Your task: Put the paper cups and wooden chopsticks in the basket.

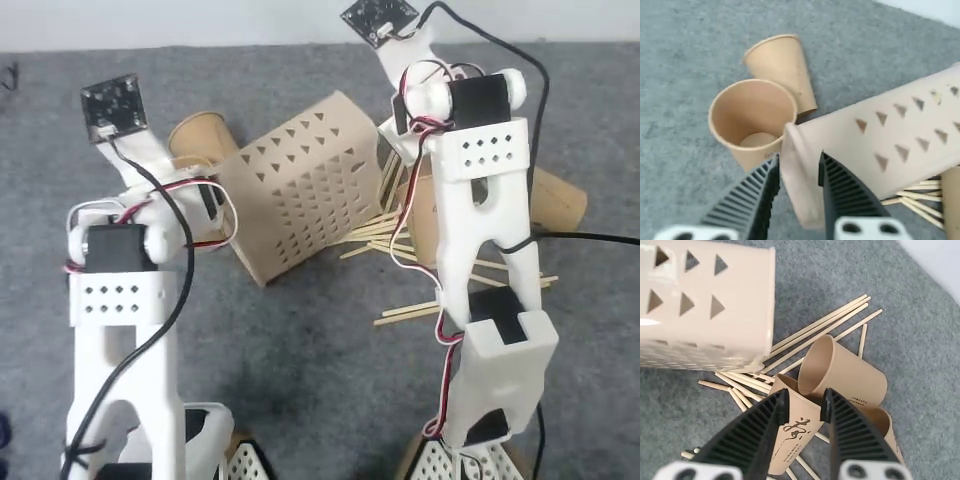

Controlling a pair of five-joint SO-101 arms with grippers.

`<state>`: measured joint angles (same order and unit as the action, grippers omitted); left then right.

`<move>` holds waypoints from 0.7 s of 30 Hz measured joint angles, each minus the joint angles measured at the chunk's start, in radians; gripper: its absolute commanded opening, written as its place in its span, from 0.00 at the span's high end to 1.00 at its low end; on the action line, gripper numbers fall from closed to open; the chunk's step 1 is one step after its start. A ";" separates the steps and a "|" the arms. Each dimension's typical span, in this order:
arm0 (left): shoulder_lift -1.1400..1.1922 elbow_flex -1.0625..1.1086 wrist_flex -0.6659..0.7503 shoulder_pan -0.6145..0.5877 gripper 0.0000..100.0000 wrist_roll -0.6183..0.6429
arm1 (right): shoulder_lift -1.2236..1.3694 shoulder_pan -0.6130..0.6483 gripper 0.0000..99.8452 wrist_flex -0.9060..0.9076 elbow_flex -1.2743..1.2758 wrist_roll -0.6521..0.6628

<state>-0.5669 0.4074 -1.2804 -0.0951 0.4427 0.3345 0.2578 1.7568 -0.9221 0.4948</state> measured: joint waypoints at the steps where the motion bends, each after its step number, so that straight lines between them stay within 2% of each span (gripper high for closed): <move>1: 0.000 0.000 0.002 0.009 0.87 0.006 | 0.000 0.000 0.87 0.000 0.000 0.000; 6: 0.002 0.000 0.006 0.064 0.87 0.017 | 0.008 -0.003 0.87 0.000 0.000 0.000; 12: 0.005 0.037 0.009 0.052 0.87 0.017 | 0.061 -0.002 0.87 -0.002 0.000 0.000; 21: -0.015 0.184 0.164 -0.031 0.87 -0.089 | 0.061 -0.003 0.87 -0.061 0.000 0.000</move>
<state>-0.5823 0.5915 -1.1162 -0.1258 0.3537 0.3959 0.2547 1.6955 -0.9221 0.4948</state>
